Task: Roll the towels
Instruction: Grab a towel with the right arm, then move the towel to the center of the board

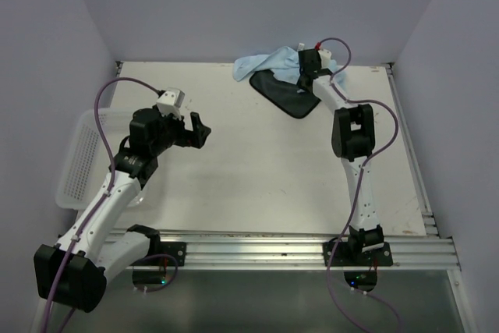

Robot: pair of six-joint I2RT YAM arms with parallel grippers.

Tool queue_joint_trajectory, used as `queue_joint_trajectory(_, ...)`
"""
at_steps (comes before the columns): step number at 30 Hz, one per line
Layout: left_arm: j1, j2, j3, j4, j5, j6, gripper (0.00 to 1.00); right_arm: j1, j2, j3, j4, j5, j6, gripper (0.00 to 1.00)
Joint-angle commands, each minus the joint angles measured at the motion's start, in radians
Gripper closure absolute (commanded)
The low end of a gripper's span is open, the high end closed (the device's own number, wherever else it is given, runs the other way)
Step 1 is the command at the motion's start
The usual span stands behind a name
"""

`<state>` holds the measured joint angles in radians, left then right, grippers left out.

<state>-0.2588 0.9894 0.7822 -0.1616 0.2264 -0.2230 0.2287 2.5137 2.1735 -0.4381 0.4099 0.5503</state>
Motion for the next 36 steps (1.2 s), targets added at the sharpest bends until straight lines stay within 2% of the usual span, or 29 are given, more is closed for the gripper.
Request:
queue_joint_trajectory(1, -0.008, -0.011, 0.034, -0.004, -0.007, 0.019, 0.00, 0.001, -0.102, 0.048, 0.029, -0.051, -0.049, 1.00)
queue_joint_trajectory(7, -0.007, -0.028, 0.032, 0.002, 0.004, 0.019, 0.00, 0.009, -0.236, 0.054, -0.011, -0.144, -0.095, 1.00)
queue_joint_trajectory(13, -0.002, -0.051, 0.031, 0.007, -0.010, 0.017, 0.00, 0.043, -0.554, -0.021, -0.083, -0.209, -0.165, 1.00)
queue_joint_trajectory(16, 0.007, -0.067, 0.032, 0.014, -0.012, 0.013, 0.00, 0.050, -0.746, -0.032, -0.259, -0.192, -0.159, 1.00)
queue_joint_trajectory(17, 0.012, -0.074, 0.029, 0.014, -0.013, 0.013, 0.00, 0.050, -0.877, -0.105, -0.267, -0.201, -0.150, 1.00)
queue_joint_trajectory(19, 0.018, -0.083, 0.028, 0.019, -0.022, 0.013, 0.00, 0.050, -1.023, -0.238, -0.255, -0.217, -0.138, 1.00)
queue_joint_trajectory(20, 0.018, -0.083, 0.025, 0.019, -0.031, 0.011, 0.00, 0.049, -1.093, -0.380, -0.231, -0.224, -0.135, 1.00)
queue_joint_trajectory(21, 0.020, -0.084, 0.023, 0.019, -0.032, 0.011, 0.00, 0.050, -1.228, -0.450, -0.223, -0.256, -0.133, 1.00)
queue_joint_trajectory(22, 0.021, -0.083, 0.020, 0.026, -0.027, 0.007, 0.00, 0.049, -1.291, -0.589, -0.203, -0.264, -0.121, 1.00)
queue_joint_trajectory(25, 0.020, -0.074, 0.019, 0.031, -0.012, -0.003, 0.00, 0.050, -1.503, -0.794, -0.176, -0.377, -0.098, 1.00)
queue_joint_trajectory(26, 0.020, -0.067, 0.019, 0.034, -0.003, -0.007, 0.00, 0.049, -1.550, -0.911, -0.182, -0.376, -0.058, 1.00)
queue_joint_trajectory(28, 0.020, -0.063, 0.017, 0.040, 0.005, -0.016, 0.00, 0.049, -1.656, -1.019, -0.200, -0.353, -0.024, 1.00)
queue_joint_trajectory(32, 0.020, -0.045, -0.003, 0.066, 0.036, -0.079, 0.00, 0.050, -1.724, -1.262, -0.223, -0.289, -0.015, 1.00)
queue_joint_trajectory(34, 0.018, -0.029, -0.011, 0.088, 0.050, -0.113, 0.00, 0.049, -1.713, -1.308, -0.231, -0.275, -0.015, 1.00)
queue_joint_trajectory(36, 0.016, 0.001, -0.038, 0.115, 0.079, -0.162, 0.00, 0.050, -1.693, -1.354, -0.229, -0.194, -0.024, 1.00)
